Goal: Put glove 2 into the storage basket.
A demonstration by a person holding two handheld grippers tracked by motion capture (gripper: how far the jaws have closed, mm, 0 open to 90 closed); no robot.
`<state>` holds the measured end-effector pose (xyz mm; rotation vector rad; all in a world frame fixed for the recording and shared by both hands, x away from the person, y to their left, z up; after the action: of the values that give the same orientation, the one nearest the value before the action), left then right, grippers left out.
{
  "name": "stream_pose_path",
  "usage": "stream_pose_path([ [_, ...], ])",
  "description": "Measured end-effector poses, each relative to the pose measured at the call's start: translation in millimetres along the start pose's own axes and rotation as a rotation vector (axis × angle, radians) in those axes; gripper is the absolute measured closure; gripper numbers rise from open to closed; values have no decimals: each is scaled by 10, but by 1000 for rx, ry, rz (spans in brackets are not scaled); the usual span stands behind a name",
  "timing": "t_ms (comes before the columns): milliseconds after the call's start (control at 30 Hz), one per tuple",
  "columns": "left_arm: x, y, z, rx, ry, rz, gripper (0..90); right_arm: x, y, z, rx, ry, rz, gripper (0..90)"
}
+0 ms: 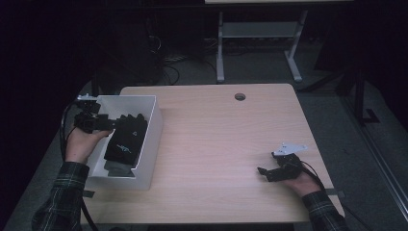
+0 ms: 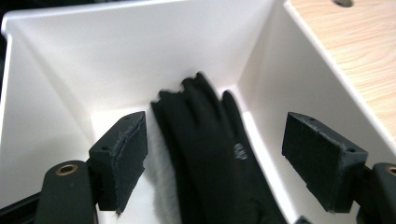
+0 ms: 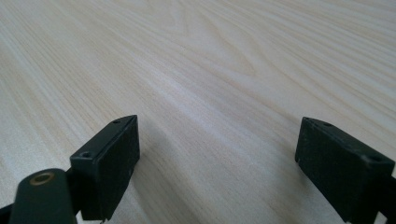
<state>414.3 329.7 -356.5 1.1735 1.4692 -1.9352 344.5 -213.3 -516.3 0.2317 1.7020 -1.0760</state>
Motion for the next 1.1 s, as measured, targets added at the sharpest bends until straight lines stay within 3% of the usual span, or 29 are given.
stream_pose_path([
  [167,-130,-20,212,63,34,30,205,0,0,0,0,0,0,136],
  [267,-217,-2,436,123,62,41,197,0,0,0,0,0,0,135],
  [300,-217,-2,436,123,62,41,194,0,0,0,0,0,0,135],
  [367,-271,18,626,160,93,47,193,0,0,0,0,0,0,136],
  [400,-271,18,626,160,93,47,192,0,0,0,0,0,0,136],
  [600,-344,68,1069,250,138,55,192,0,1,0,-1,0,1,135],
  [967,-300,196,1875,386,185,54,192,0,1,-1,-1,1,0,134],
  [1100,-229,269,2130,402,201,53,188,0,1,-1,-2,0,1,134],
])
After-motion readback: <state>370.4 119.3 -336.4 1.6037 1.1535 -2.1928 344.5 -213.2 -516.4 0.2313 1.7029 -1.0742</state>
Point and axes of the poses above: each handheld gripper's, and its own axes: y roughly forward along the jaws, x roughly out of its underside, z roughly to its right, the point moved 5 cm from there along y, roughly forward along the jaws, and after that the axes turned 11 degrees about z, right-handed, at the moved point
